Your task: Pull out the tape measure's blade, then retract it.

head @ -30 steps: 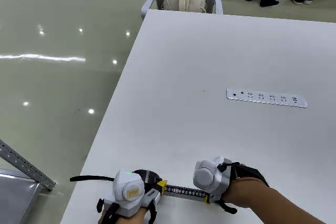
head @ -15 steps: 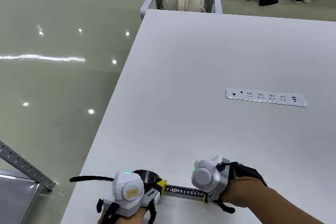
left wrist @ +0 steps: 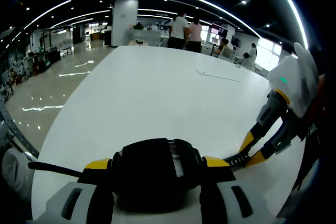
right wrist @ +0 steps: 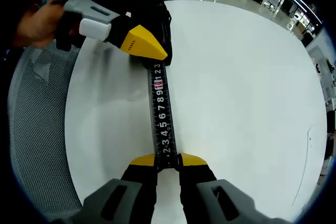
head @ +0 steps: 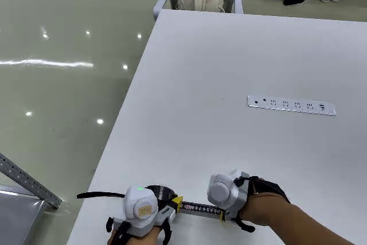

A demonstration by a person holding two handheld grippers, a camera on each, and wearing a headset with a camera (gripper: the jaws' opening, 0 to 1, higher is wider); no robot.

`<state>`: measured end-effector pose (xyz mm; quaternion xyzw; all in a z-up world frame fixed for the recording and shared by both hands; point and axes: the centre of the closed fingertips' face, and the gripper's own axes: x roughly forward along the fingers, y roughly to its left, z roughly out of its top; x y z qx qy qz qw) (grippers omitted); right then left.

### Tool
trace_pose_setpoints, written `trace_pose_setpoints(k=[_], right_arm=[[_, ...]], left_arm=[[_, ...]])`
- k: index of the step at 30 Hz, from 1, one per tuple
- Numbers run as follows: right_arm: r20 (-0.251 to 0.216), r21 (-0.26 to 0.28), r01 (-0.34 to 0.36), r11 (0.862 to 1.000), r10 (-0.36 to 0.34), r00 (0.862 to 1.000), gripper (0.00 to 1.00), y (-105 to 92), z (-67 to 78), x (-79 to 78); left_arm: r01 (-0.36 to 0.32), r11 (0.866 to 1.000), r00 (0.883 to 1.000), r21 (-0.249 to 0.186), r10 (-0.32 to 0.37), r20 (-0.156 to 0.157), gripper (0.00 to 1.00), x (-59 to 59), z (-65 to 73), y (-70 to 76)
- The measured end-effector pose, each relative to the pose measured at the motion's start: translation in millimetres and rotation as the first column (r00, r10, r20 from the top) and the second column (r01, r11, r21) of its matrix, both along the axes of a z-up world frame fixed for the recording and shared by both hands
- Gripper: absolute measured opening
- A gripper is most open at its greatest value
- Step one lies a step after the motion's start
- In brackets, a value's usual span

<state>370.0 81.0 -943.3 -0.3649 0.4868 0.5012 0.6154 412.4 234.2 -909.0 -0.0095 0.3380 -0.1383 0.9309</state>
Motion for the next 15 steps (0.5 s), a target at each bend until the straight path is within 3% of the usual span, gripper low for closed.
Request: trace_pose_setpoints(k=[15], right_arm=[[-0.003, 0.006, -0.001, 1.0, 0.001, 1.0, 0.15, 4.1, -0.4, 1.3]], left_arm=[[0.001, 1.0, 1.0, -0.001, -0.001, -0.002, 0.63, 0.6, -0.5, -0.1]])
